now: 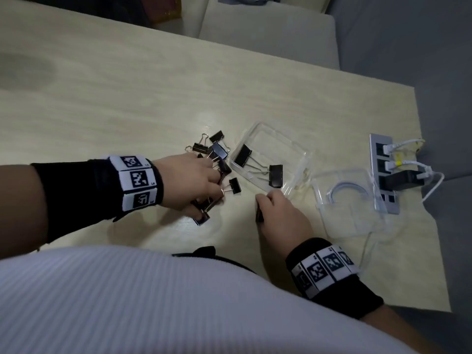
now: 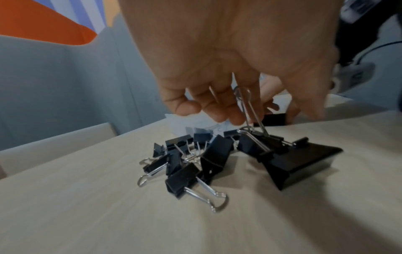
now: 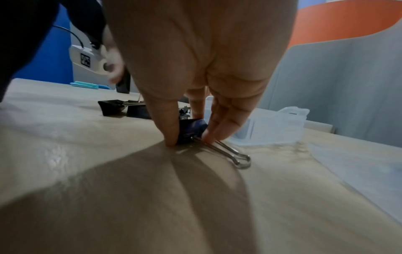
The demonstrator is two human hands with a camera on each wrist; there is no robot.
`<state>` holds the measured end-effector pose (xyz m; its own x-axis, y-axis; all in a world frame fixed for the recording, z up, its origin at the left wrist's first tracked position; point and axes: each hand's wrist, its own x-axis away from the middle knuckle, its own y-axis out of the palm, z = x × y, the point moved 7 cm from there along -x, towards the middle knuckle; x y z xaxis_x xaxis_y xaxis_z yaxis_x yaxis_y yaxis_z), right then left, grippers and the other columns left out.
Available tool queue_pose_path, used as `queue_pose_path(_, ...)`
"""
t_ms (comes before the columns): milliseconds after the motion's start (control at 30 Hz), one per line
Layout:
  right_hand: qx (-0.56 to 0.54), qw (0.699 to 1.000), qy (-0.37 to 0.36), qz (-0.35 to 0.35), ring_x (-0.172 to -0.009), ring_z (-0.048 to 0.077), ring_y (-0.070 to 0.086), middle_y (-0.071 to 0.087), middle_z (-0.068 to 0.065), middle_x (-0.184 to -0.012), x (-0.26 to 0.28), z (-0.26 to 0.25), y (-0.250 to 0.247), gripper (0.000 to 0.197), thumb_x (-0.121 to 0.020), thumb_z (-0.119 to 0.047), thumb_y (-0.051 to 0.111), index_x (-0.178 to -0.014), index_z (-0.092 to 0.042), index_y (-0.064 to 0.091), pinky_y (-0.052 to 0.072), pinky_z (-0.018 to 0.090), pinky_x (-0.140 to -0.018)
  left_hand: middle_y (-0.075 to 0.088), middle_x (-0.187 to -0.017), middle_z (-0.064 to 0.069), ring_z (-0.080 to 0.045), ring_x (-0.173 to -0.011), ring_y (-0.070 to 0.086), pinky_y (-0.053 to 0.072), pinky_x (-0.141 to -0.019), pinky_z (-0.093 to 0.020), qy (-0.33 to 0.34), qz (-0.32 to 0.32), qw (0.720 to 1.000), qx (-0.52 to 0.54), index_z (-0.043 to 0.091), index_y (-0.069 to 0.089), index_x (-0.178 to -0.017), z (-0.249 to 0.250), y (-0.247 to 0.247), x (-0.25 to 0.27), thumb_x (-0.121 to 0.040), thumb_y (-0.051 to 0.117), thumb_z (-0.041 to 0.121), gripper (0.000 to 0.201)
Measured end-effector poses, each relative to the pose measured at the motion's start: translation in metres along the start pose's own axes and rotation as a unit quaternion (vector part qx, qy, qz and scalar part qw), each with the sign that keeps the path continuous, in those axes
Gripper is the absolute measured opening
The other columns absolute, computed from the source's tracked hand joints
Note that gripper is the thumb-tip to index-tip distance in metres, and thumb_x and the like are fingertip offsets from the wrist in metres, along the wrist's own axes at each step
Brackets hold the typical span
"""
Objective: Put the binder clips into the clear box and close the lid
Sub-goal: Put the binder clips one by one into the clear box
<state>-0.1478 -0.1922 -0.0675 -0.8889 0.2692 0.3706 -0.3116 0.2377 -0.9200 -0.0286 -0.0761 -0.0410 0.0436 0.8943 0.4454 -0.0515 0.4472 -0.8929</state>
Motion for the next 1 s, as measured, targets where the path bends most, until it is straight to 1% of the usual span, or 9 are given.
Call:
queue_pose_path(67, 0.006, 1.000, -0.004, 0.011, -0.085, 0.025, 0.054, 0.050, 0.004, -0.106, -0.003, -0.002, -0.003, 0.025, -0.084, -0.024, 0.057, -0.107, -0.018, 0.050, 0.045, 0.033, -0.063, 0.047, -0.127, 0.005, -0.023, -0.113, 0.044, 0.040, -0.085, -0.039, -0.016, -0.038, 0.999, -0.032, 0.044, 0.046, -0.122, 0.000, 0.013, 0.005, -0.072, 0.063, 0.060, 0.055)
queue_pose_path(167, -0.017, 0.999, -0.023, 0.030, -0.096, 0.024, 0.053, 0.052, 0.003, -0.106, -0.005, -0.004, -0.010, 0.042, -0.080, -0.043, 0.062, -0.112, -0.019, 0.053, 0.048, 0.036, -0.077, 0.047, -0.131, 0.002, -0.024, -0.112, 0.045, 0.042, -0.084, -0.041, -0.018, -0.045, 0.998, -0.045, 0.052, 0.047, -0.119, 0.006, 0.011, 0.006, -0.069, 0.070, 0.052, 0.055)
queue_pose_path(267, -0.081, 0.994, -0.013, 0.077, -0.091, 0.021, 0.055, 0.050, 0.001, -0.106, -0.001, -0.001, -0.021, 0.047, -0.078, -0.048, 0.062, -0.115, -0.020, 0.053, 0.050, 0.036, -0.075, 0.051, -0.126, 0.000, -0.026, -0.108, 0.045, 0.046, -0.080, -0.042, -0.024, -0.040, 0.996, -0.076, 0.054, 0.055, -0.111, 0.004, 0.005, 0.004, -0.068, 0.071, 0.050, 0.046)
queue_pose_path(400, -0.195, 0.975, 0.043, 0.099, -0.079, 0.015, 0.056, 0.042, -0.004, -0.107, 0.004, 0.015, -0.028, 0.044, -0.076, -0.045, 0.067, -0.111, -0.021, 0.055, 0.049, 0.030, -0.070, 0.034, -0.143, -0.001, -0.030, -0.126, 0.035, 0.042, -0.095, -0.046, -0.035, -0.017, 0.999, -0.035, 0.051, 0.050, -0.123, 0.002, 0.000, -0.001, -0.076, 0.063, 0.048, 0.048)
queue_pose_path(567, -0.320, 0.924, 0.111, 0.178, -0.072, 0.016, 0.055, 0.055, 0.001, -0.087, 0.002, 0.042, -0.042, 0.031, -0.080, -0.040, 0.068, -0.085, -0.015, 0.051, 0.039, 0.026, -0.059, 0.044, -0.128, -0.002, -0.025, -0.115, 0.044, 0.040, -0.090, -0.039, -0.052, -0.011, 0.999, -0.003, 0.042, 0.052, -0.120, -0.001, 0.000, -0.004, -0.079, 0.059, 0.052, 0.042)
queue_pose_path(767, -0.444, 0.842, 0.223, 0.210, -0.055, 0.014, 0.064, 0.068, -0.002, -0.074, -0.020, 0.073, -0.053, 0.015, -0.092, -0.032, 0.054, -0.098, -0.018, 0.052, 0.046, 0.019, -0.050, 0.056, -0.118, 0.000, -0.025, -0.111, 0.052, 0.043, -0.091, -0.039, -0.076, -0.061, 0.995, -0.011, 0.032, 0.044, -0.125, -0.009, 0.006, -0.012, -0.080, 0.059, 0.050, 0.051)
queue_pose_path(833, -0.472, 0.829, 0.241, 0.179, -0.051, 0.017, 0.062, 0.068, 0.000, -0.073, -0.031, 0.074, -0.047, 0.022, -0.093, -0.033, 0.050, -0.101, -0.013, 0.056, 0.053, 0.029, -0.056, 0.061, -0.111, 0.000, -0.026, -0.105, 0.057, 0.045, -0.087, -0.039, -0.083, -0.060, 0.995, 0.009, 0.029, 0.046, -0.122, -0.012, 0.006, -0.014, -0.082, 0.057, 0.050, 0.046)
queue_pose_path(866, -0.469, 0.832, 0.248, 0.163, -0.054, 0.019, 0.063, 0.068, 0.002, -0.075, -0.034, 0.073, -0.045, 0.028, -0.093, -0.037, 0.048, -0.103, -0.012, 0.058, 0.055, 0.033, -0.059, 0.063, -0.108, 0.000, -0.027, -0.102, 0.059, 0.046, -0.085, -0.039, -0.086, -0.055, 0.995, 0.014, 0.028, 0.048, -0.118, -0.012, 0.006, -0.015, -0.083, 0.056, 0.049, 0.042)
queue_pose_path(1000, -0.210, 0.942, 0.241, 0.107, -0.102, 0.030, 0.061, 0.059, 0.009, -0.118, -0.036, 0.068, -0.053, 0.053, -0.092, -0.054, 0.037, -0.131, -0.020, 0.047, 0.042, 0.035, -0.073, 0.067, -0.100, 0.000, -0.027, -0.094, 0.062, 0.050, -0.079, -0.037, -0.092, -0.024, 0.994, 0.047, 0.025, 0.057, -0.106, -0.013, -0.002, -0.018, -0.086, 0.051, 0.041, 0.026)
